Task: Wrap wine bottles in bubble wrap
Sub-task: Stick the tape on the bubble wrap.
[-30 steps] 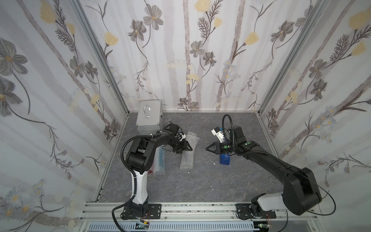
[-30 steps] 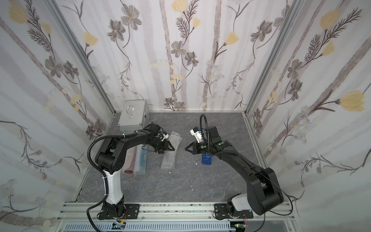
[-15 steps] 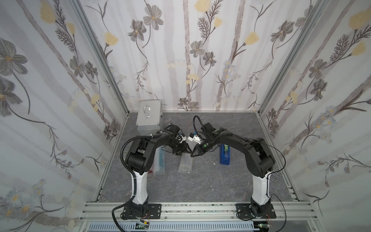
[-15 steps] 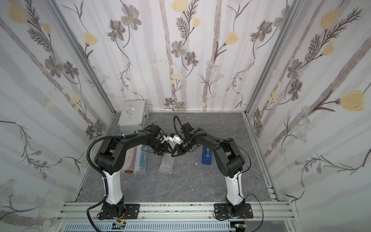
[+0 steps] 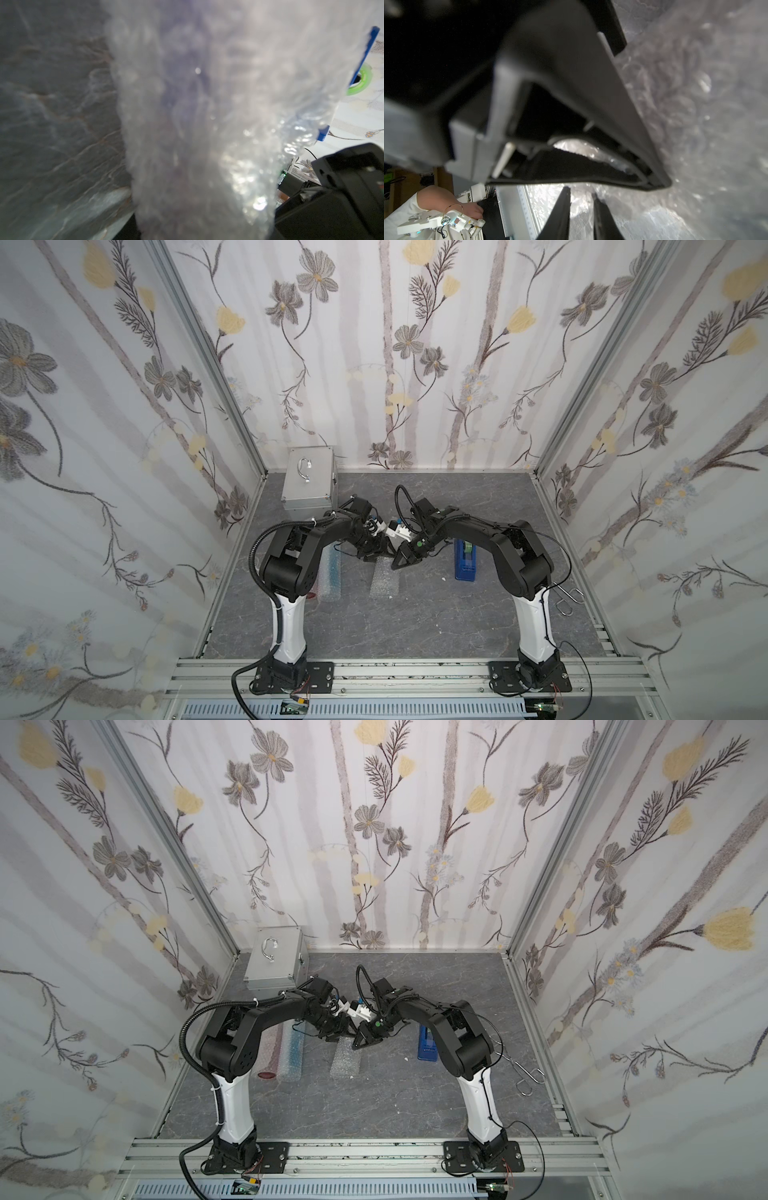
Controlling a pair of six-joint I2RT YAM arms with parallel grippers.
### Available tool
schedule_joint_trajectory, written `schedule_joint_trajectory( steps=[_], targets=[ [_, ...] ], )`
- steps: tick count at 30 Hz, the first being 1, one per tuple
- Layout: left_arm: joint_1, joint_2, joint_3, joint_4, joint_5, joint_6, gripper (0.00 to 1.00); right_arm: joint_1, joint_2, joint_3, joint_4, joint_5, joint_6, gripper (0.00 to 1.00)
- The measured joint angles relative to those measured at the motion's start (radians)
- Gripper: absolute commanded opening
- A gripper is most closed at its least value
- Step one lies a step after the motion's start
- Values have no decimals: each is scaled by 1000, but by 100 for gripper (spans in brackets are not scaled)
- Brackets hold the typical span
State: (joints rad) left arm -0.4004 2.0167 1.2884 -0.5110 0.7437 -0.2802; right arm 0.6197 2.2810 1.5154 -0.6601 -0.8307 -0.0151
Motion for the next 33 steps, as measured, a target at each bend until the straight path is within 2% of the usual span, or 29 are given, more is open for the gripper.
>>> schedule_joint_trajectory(
  steps=[9, 17, 26, 33],
  targets=[
    [-1, -2, -1, 2, -6, 0, 0, -7, -3, -12, 6, 53, 56, 31],
    [-4, -2, -4, 4, 2, -1, 0, -30, -108, -120, 53, 113, 83, 36],
    [-5, -2, -5, 4, 2, -1, 0, -28, -140, -166, 98, 119, 109, 36],
    [-5, -2, -5, 4, 3, -1, 0, -30, -166, -201, 106, 127, 119, 49]
  ],
)
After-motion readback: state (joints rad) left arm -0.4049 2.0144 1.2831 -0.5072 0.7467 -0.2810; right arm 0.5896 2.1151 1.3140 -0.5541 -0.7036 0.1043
